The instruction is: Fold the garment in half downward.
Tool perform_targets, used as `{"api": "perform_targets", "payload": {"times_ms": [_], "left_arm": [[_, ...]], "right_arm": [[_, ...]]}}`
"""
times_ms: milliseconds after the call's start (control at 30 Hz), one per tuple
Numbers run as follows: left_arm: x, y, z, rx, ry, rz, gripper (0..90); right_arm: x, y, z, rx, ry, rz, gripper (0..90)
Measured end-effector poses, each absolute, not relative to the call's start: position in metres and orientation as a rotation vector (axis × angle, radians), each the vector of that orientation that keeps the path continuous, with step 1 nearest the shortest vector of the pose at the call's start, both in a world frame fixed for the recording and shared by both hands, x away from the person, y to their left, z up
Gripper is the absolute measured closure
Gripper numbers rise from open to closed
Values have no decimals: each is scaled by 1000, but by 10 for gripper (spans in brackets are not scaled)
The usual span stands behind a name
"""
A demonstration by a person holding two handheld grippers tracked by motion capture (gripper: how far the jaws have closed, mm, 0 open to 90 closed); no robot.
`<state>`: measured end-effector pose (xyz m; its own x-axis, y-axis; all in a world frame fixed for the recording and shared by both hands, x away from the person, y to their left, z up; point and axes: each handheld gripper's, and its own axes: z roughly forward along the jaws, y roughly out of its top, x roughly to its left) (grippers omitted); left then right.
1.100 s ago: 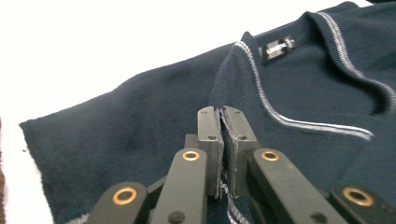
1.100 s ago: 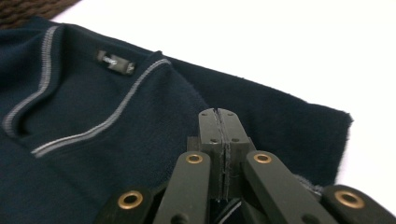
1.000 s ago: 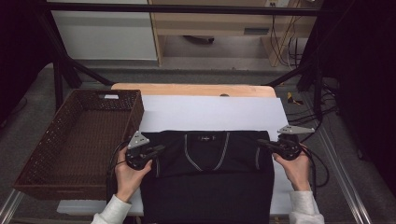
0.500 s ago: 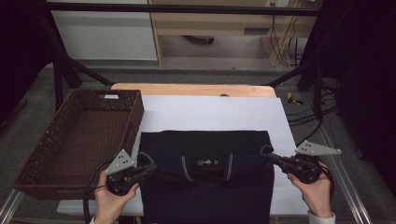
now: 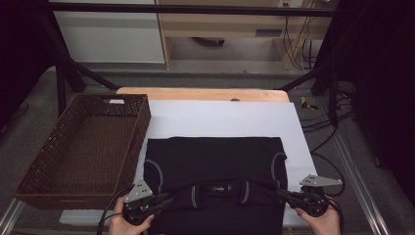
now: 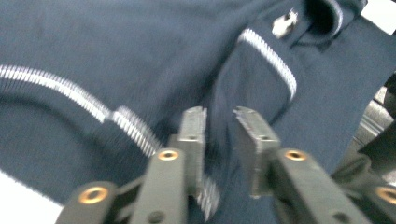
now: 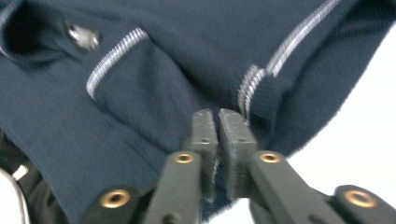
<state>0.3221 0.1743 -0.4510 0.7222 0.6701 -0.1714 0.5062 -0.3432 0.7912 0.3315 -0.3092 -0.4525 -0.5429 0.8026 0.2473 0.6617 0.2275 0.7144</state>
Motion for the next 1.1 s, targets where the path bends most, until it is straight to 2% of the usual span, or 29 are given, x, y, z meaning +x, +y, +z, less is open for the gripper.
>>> {"api": "perform_targets", "payload": {"times_ms": [167, 367, 433, 500, 567, 633, 667, 733, 967, 1000, 1100], "left_arm": [[335, 148, -453, 2038, 852, 228, 542], [344, 126, -468, 2088, 822, 169, 539], [343, 124, -471, 2101, 821, 154, 567], [342, 123, -476, 2109, 824, 137, 626], [341, 122, -478, 2128, 817, 138, 680], [339, 121, -478, 2140, 811, 129, 779], [338, 122, -476, 2140, 812, 120, 833], [336, 123, -472, 2127, 802, 116, 854], [311, 131, -457, 2138, 707, 87, 849], [308, 133, -457, 2131, 696, 93, 828], [304, 144, -451, 2088, 728, 127, 692]], "right_arm": [[340, -287, -441, 1287, 2287, 1266, 603], [356, -255, -450, 1223, 2368, 1265, 548], [360, -249, -459, 1211, 2388, 1234, 525], [361, -246, -466, 1223, 2408, 1211, 553], [360, -246, -470, 1231, 2447, 1197, 677], [358, -245, -472, 1234, 2478, 1185, 816], [357, -246, -471, 1235, 2490, 1181, 852], [354, -248, -467, 1237, 2490, 1198, 861], [328, -255, -450, 1211, 2542, 1268, 852], [324, -255, -450, 1213, 2555, 1270, 828], [316, -262, -450, 1229, 2521, 1296, 718]]}}
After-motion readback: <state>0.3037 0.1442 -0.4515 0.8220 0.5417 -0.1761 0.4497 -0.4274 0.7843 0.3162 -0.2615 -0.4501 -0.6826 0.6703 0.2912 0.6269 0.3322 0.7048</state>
